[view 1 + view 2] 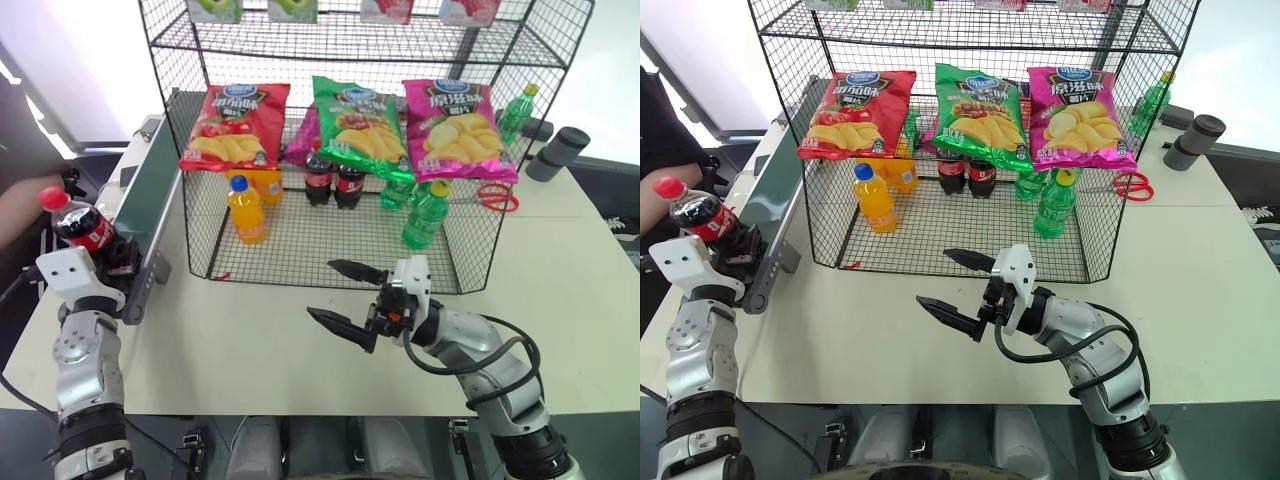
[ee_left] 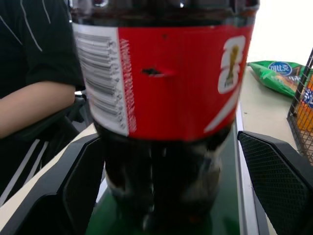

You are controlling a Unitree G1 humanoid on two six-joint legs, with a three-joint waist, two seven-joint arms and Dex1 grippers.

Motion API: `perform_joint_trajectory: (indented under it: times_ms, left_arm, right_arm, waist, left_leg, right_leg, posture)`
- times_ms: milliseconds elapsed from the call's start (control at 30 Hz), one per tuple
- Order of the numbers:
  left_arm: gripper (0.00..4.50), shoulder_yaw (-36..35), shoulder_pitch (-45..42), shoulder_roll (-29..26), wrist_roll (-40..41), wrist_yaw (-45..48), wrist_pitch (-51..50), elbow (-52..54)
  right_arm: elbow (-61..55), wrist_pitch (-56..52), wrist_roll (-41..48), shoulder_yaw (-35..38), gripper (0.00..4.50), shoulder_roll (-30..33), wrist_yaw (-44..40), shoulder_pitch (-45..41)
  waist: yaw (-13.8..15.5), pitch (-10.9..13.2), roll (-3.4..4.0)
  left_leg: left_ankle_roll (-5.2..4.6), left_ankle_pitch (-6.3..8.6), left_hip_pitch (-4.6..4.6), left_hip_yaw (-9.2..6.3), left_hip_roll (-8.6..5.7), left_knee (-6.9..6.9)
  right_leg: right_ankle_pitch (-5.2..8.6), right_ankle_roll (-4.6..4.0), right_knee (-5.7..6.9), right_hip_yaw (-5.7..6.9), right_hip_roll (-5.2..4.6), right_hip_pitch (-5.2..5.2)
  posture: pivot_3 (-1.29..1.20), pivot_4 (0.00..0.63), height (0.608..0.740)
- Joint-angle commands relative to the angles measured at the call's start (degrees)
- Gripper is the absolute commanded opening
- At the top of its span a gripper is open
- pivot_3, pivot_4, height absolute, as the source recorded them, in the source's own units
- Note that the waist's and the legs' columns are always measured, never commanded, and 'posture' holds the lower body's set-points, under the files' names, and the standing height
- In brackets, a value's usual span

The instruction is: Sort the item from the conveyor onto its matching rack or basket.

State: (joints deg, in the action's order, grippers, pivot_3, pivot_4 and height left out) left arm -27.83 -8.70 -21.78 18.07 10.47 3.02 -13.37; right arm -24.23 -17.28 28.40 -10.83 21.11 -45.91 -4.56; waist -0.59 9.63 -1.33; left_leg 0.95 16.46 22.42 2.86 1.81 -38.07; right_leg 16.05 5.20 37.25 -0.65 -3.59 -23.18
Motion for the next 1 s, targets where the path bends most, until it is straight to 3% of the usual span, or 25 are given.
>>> perform_joint_trajectory:
  times_ms: [33, 100, 300, 433, 567, 633, 733, 867, 1000]
  left_arm:
    - [3.19, -0.10, 0.00, -0.56, -0.12, 0.37, 1.15, 1.19]
    - [2.84, -0.10, 0.26, -1.08, -0.48, 0.63, 1.46, 1.67]
    - [2.84, 0.64, 2.01, -7.08, 5.93, 12.26, -3.36, 10.88]
    - [2.84, 4.07, 5.99, -13.07, 12.16, 24.36, -10.61, 21.41]
    - [2.84, 7.57, 7.70, -16.37, 16.10, 30.60, -16.65, 28.78]
    - [2.84, 12.75, 7.47, -17.69, 15.07, 33.89, -18.71, 31.33]
    - [2.84, 20.30, 5.29, -16.92, 13.38, 37.32, -19.57, 33.19]
    - [2.84, 31.12, -1.88, -11.48, 9.73, 40.74, -17.72, 30.18]
    - [2.84, 36.17, -6.71, -8.16, 7.09, 44.47, -15.68, 26.29]
  right_arm:
    - [-0.74, 0.03, 0.95, 0.09, 4.50, -0.30, -0.30, -0.23]
    - [-0.70, -0.02, 0.94, 0.09, 4.50, -0.32, -0.22, -0.21]
    - [-0.54, 0.20, 0.06, 1.04, 4.50, 0.14, 0.70, -0.19]
    - [-0.25, 0.21, -0.59, 1.85, 4.50, 1.08, 1.02, -0.83]
    - [-0.31, -1.82, 0.28, 2.42, 4.50, 1.67, 1.47, -1.99]
    - [-0.81, -3.18, 1.85, 2.90, 4.50, 2.00, 1.06, -2.87]
    - [-1.30, -4.67, 2.99, 3.05, 4.50, 2.09, 0.85, -4.09]
    - [-1.43, -5.44, 3.14, 2.78, 4.50, 1.39, 1.73, -5.49]
    - [-1.22, -5.33, 2.62, 3.19, 4.50, 0.92, 2.82, -5.96]
  waist:
    - [0.04, -0.01, -0.01]
    - [-0.01, -0.01, -0.02]
    - [-0.17, 0.03, -0.19]
    - [-0.27, 0.02, -0.25]
    - [-0.51, 0.04, -0.16]
    - [-0.53, 0.08, -0.09]
    - [-0.49, 0.10, -0.05]
    - [-0.01, 0.11, -0.03]
    - [-0.38, 0.11, -0.03]
  left_leg:
    - [0.00, 0.00, 0.00, 0.00, -0.01, 0.00]
    - [0.00, 0.00, 0.00, -0.01, -0.01, 0.00]
    - [0.01, 0.00, 0.05, -0.04, 0.02, 0.01]
    - [0.03, 0.01, 0.12, -0.08, 0.01, 0.02]
    - [0.06, 0.02, 0.12, -0.05, -0.03, 0.13]
    - [0.06, 0.02, 0.11, -0.05, -0.02, 0.16]
    - [0.05, 0.02, 0.11, -0.05, -0.02, 0.18]
    - [0.04, 0.01, 0.15, -0.04, -0.06, 0.16]
    - [0.02, 0.00, 0.19, 0.00, -0.09, 0.11]
  right_leg:
    - [0.00, 0.00, -0.01, 0.00, -0.01, 0.01]
    - [0.00, 0.00, -0.01, 0.01, -0.03, 0.01]
    - [0.01, -0.02, -0.01, 0.02, -0.02, -0.05]
    - [0.03, -0.07, -0.10, 0.04, -0.13, -0.08]
    - [0.13, -0.26, -0.20, 0.00, -0.23, -0.10]
    - [0.13, -0.27, -0.19, 0.00, -0.24, -0.12]
    - [0.14, -0.28, -0.17, 0.01, -0.23, -0.15]
    - [0.13, -0.28, -0.17, 0.02, -0.23, -0.15]
    - [0.11, -0.24, -0.18, -0.02, -0.17, -0.16]
  posture:
    - [0.00, 0.150, 0.740]
    - [0.00, 0.150, 0.740]
    - [0.00, 0.150, 0.740]
    - [0.00, 0.150, 0.740]
    - [0.00, 0.150, 0.740]
    - [0.00, 0.150, 0.740]
    - [0.00, 0.150, 0.740]
    - [0.00, 0.150, 0.740]
    - [0.00, 0.150, 0.740]
